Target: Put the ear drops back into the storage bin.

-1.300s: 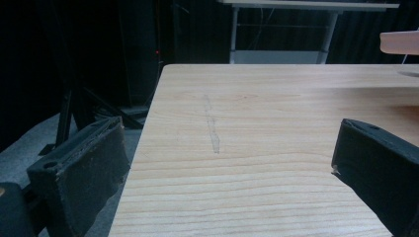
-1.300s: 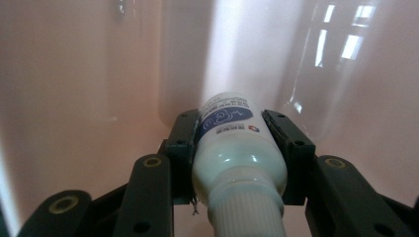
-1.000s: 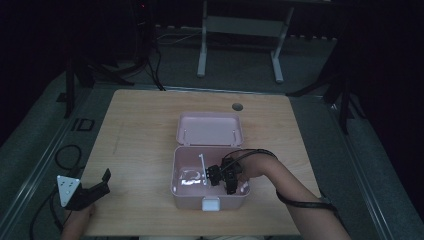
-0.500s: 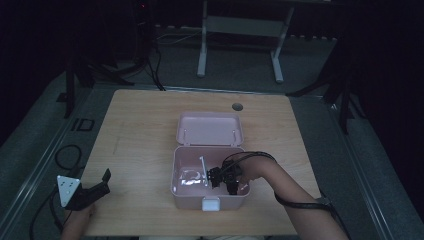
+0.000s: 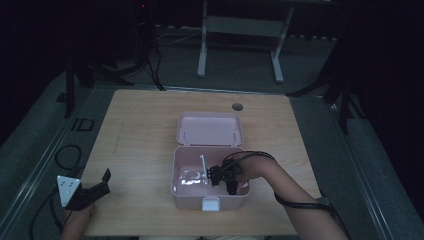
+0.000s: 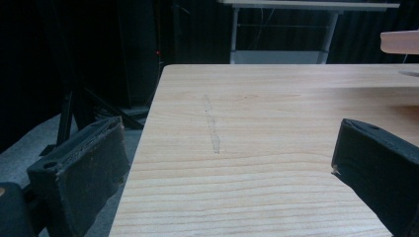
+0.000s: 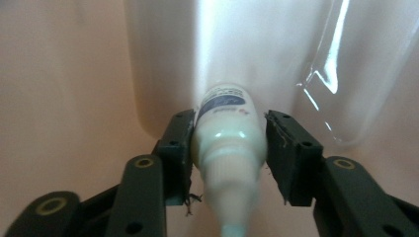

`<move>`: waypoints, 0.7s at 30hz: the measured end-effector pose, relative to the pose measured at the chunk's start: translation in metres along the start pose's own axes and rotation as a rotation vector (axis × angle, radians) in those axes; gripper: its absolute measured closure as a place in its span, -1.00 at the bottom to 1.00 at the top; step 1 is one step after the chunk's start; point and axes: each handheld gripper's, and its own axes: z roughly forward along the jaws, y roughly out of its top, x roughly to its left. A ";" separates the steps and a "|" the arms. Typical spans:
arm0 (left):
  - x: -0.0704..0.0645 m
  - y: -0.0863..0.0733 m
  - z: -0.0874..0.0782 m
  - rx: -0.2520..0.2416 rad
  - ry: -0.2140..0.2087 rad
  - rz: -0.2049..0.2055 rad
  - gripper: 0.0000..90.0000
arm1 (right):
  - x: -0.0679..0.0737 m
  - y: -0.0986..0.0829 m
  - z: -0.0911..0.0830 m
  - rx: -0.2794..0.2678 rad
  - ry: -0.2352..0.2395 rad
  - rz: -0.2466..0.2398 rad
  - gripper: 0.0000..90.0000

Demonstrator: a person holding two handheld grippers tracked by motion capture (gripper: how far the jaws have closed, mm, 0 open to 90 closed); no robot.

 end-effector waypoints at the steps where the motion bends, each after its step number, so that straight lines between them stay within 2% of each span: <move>1: 0.000 0.000 0.000 0.000 0.000 -0.001 -0.98 | 0.000 0.000 -0.002 0.000 -0.004 -0.003 0.20; 5: 0.000 0.000 0.000 0.001 0.000 -0.001 -0.98 | 0.002 -0.006 -0.016 -0.034 -0.020 0.010 0.10; 9: 0.000 0.000 0.000 0.002 0.000 -0.001 -0.98 | 0.003 -0.016 -0.037 -0.082 -0.056 0.024 0.02; 12: 0.000 0.000 0.000 0.001 0.000 -0.001 -0.98 | 0.005 -0.024 -0.056 -0.136 -0.054 0.033 -0.22; 14: 0.000 0.000 0.000 0.002 0.001 0.000 -0.98 | 0.005 -0.029 -0.067 -0.184 -0.069 0.054 -0.45; 17: 0.000 0.000 0.000 0.001 0.001 0.001 -0.98 | 0.006 -0.037 -0.081 -0.222 -0.118 0.052 -0.56; 21: 0.000 0.000 0.000 0.000 0.001 0.001 -0.98 | 0.006 -0.048 -0.095 -0.265 -0.129 0.068 -0.57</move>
